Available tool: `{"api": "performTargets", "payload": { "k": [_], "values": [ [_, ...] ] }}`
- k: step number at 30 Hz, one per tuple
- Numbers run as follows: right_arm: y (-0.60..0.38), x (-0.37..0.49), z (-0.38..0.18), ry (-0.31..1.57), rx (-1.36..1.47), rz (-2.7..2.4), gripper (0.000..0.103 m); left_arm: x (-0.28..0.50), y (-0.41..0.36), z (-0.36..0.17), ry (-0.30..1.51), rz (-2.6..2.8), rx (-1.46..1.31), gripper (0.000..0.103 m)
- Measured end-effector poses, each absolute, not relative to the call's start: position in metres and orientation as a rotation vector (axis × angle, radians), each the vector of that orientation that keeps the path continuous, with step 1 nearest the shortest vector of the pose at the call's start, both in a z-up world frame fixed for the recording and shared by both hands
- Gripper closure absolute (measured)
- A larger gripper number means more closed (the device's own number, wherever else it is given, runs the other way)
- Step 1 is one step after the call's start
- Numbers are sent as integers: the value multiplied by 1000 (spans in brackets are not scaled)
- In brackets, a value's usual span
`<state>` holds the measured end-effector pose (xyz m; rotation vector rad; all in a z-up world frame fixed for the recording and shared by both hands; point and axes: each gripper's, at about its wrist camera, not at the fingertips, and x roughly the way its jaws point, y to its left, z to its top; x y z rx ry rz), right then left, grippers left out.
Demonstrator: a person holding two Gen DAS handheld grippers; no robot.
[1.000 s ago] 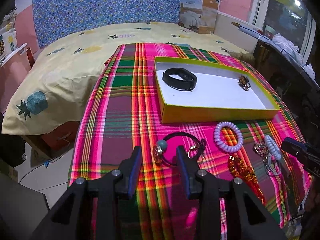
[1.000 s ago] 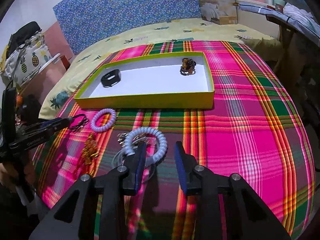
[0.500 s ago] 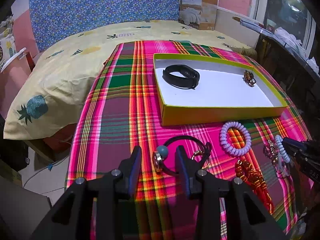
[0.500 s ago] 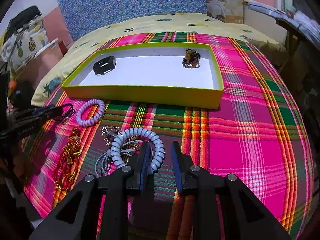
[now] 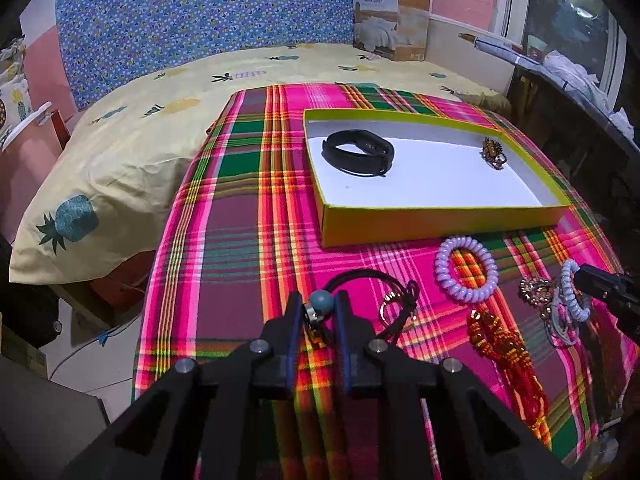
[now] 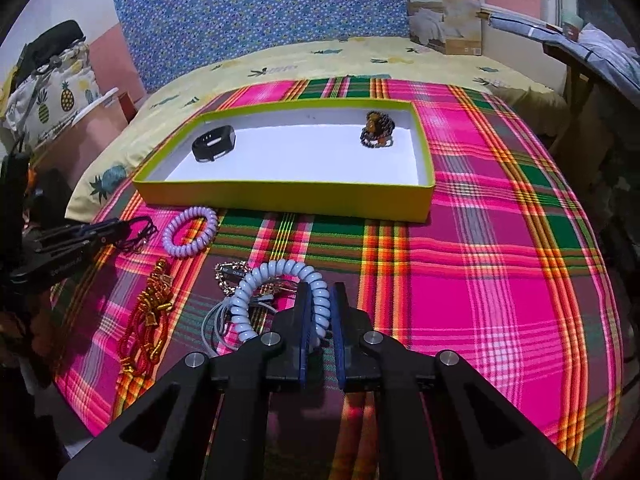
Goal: Organize jewelry
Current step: 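Carry both bracelets into the white tray and open both tools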
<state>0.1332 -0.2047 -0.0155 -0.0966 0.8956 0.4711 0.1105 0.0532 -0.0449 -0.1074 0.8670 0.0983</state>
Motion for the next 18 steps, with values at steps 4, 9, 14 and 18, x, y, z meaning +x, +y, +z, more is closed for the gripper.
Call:
{"api": "performTargets", "payload": {
  "k": [4,9,14,18],
  "values": [
    [-211,128,-7,872,-73,463,93,103,52,-37,844,91,-112,86],
    [-214,122,3,849,-62,463,93,92,50,-26,822,80,-121,86],
    [-216,114,12,827,-56,463,93,80,46,-13,793,65,-129,86],
    [-217,110,19,811,-56,465,93,75,42,-3,774,51,-128,86]
  ]
}}
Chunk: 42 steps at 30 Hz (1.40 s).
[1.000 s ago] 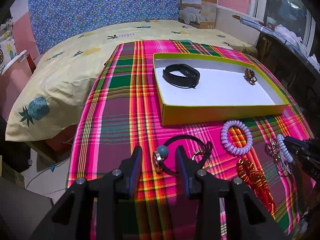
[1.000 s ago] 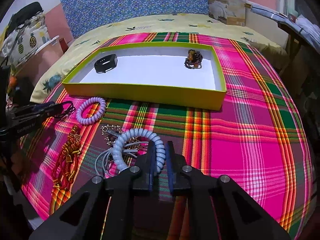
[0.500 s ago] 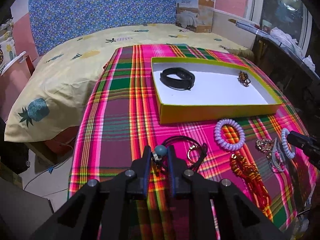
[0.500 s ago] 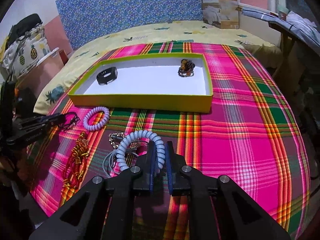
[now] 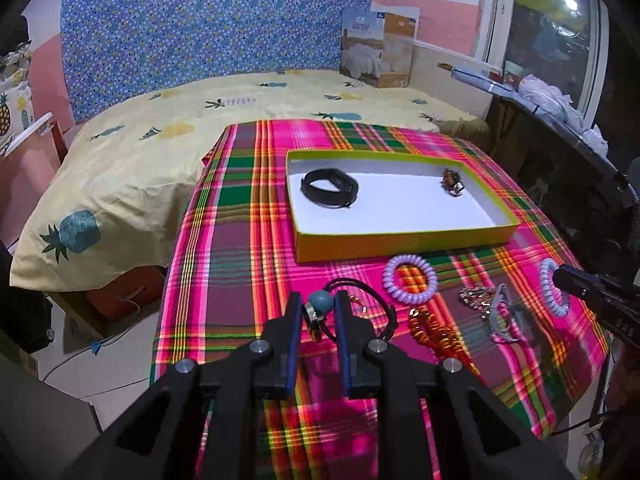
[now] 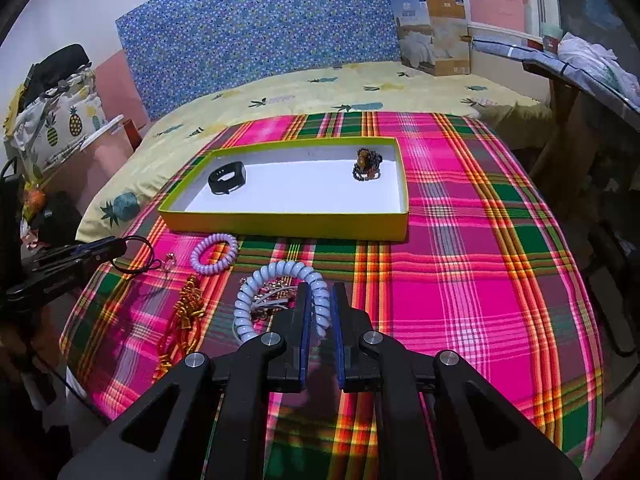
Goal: Organize jewelry
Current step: 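Carry both bracelets into the white tray and open both tools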
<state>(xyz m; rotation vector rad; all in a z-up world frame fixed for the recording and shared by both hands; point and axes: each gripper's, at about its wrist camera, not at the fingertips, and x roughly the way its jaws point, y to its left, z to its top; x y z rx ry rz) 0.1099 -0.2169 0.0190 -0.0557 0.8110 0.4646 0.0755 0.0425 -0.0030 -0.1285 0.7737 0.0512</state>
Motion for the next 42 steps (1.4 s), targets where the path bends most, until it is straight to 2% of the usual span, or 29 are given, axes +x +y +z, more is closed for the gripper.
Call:
{"api": "performTargets", "payload": {
  "k": [17,34,42],
  "values": [
    [-208,118,28,792,-61,477,93,95,30,12,757,9,-122,86],
    [-194,193,31,774,-91,446,93,182,13,23,748,-34,-92,86],
    [-191,235,14,820,-120,418,93,236,4,6,794,-44,-70,86]
  ]
}}
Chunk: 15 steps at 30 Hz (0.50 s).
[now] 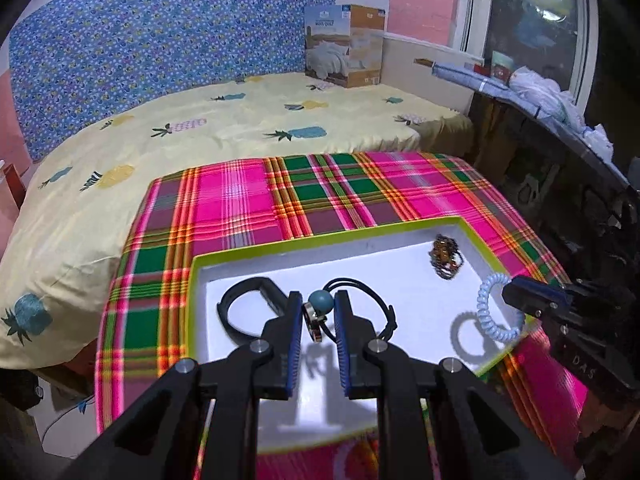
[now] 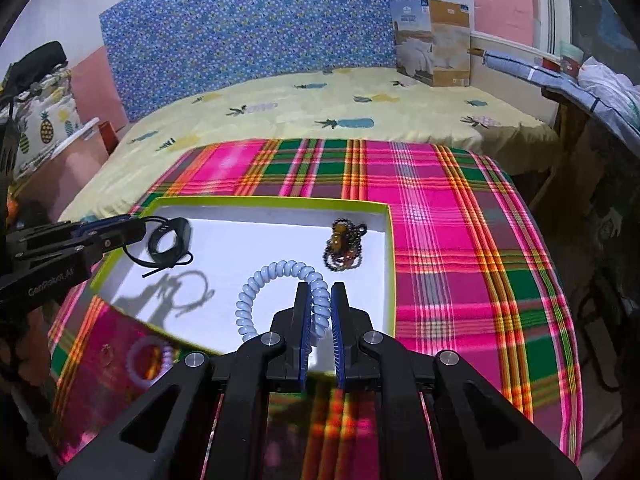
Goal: Organize jewelry
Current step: 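Carry both bracelets into the white tray and open both tools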
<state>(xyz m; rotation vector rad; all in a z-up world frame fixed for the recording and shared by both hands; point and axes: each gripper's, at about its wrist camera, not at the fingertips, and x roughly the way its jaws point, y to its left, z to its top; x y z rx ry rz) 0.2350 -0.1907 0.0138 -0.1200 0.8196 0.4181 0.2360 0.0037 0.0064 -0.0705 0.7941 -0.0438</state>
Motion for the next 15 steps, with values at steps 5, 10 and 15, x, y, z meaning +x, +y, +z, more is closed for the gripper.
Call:
{"api": "performTargets", "payload": {
  "k": [5,10,15],
  "values": [
    [-186,251,-1,856,-139,408,93,260,1,-6,825,-45,-70,86],
    [-184,263,-11,880,-155,396,93,276,-1,-18,855,-40,-57,86],
    [-182,271,-18,900,-171,383,93,287,-1,-29,882,-28,-53,86]
  ]
}}
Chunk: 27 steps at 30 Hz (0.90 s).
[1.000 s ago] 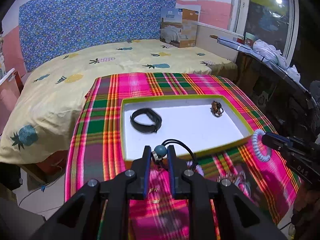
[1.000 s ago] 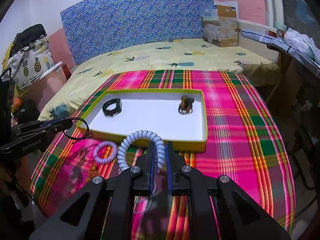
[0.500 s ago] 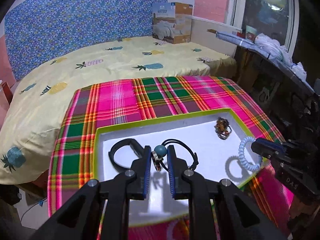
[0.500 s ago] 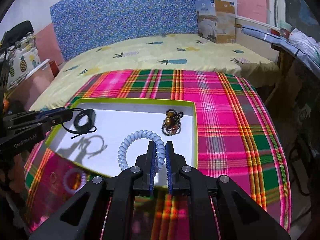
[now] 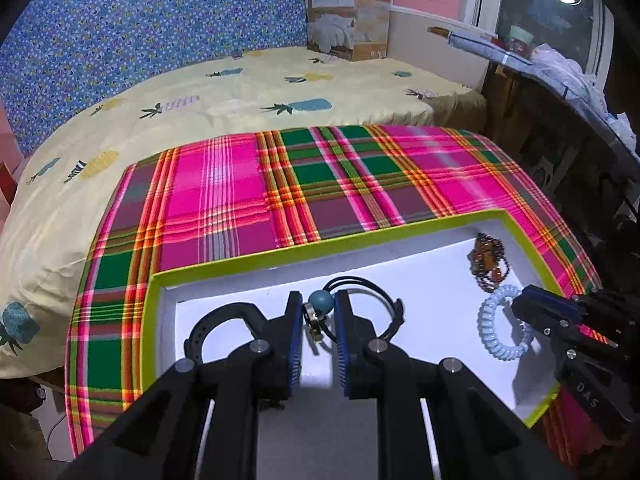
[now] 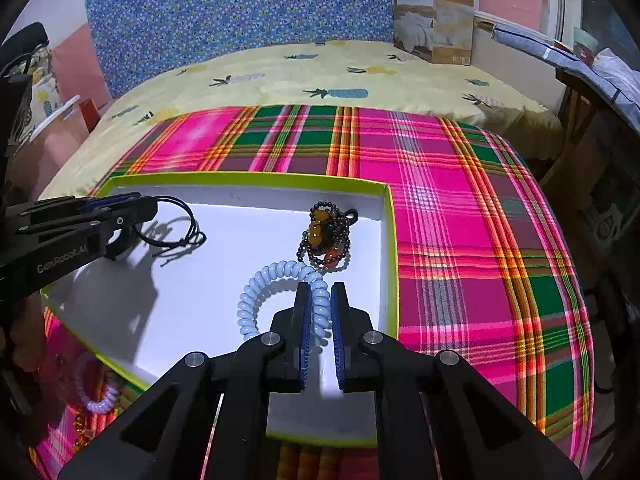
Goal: Organize jewelry
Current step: 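Carry both bracelets into the white tray and open both tools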
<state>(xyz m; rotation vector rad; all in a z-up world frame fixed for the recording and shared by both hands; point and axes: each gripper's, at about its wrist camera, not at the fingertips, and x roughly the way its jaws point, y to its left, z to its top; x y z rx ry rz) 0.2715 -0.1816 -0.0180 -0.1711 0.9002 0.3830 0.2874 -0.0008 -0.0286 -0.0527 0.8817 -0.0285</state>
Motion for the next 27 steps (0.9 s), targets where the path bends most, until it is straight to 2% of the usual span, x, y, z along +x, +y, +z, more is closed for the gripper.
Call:
{"api": "performTargets", "payload": {
  "k": [9,13,17,27],
  "values": [
    [-177,278,-24,919,-182,372,93,293,-2,-33,889,-33,-46,86],
    [-177,277,-23,923,-176,379,88,293,-1,-33,894,-34,-47,86],
    [-179,272,-16,910,-162,375,86,288,1,-29,888,-37,-60,80],
    [-191,225,14,848,-115,398,86,235,3,0,828,-38,-60,79]
  ]
}}
